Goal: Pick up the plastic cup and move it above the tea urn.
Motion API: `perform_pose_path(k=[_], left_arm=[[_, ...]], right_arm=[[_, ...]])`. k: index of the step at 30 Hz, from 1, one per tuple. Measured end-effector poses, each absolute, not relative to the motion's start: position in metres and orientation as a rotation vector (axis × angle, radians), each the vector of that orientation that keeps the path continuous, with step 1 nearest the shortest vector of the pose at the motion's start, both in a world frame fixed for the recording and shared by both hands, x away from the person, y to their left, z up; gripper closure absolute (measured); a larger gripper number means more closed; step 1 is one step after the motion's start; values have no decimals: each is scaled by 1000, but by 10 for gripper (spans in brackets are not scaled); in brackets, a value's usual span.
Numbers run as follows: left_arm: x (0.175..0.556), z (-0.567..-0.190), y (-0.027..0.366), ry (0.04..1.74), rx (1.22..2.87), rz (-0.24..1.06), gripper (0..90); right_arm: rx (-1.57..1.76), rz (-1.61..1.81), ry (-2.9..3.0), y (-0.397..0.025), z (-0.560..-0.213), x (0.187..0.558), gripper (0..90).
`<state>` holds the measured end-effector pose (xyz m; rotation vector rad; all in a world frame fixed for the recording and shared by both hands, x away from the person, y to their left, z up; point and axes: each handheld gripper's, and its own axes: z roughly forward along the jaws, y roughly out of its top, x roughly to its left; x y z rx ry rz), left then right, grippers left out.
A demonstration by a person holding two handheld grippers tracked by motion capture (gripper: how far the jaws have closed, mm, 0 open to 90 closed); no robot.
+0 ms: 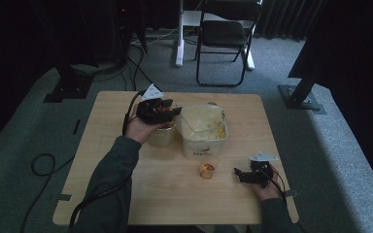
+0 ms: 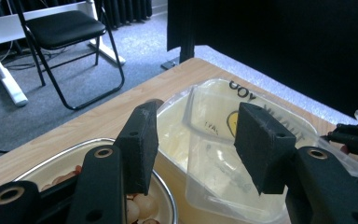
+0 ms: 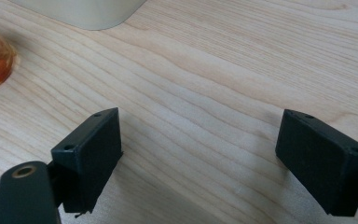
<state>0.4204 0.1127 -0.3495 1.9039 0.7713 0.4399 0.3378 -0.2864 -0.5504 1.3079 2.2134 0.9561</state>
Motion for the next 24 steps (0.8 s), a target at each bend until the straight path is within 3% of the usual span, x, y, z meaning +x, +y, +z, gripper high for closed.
perform_pose_path(k=[11,18,24], left_arm=[[411,-364,108,770,1963,439,483],[416,-390,108,818,2002,390,479],[427,-388,106,873,1976,419,472]], right_arm=[[1307,956,2214,-286,-550,338,138],[1306,955,2215,-287,-550,338,138],[1309,955,2214,-286,-550,338,138]])
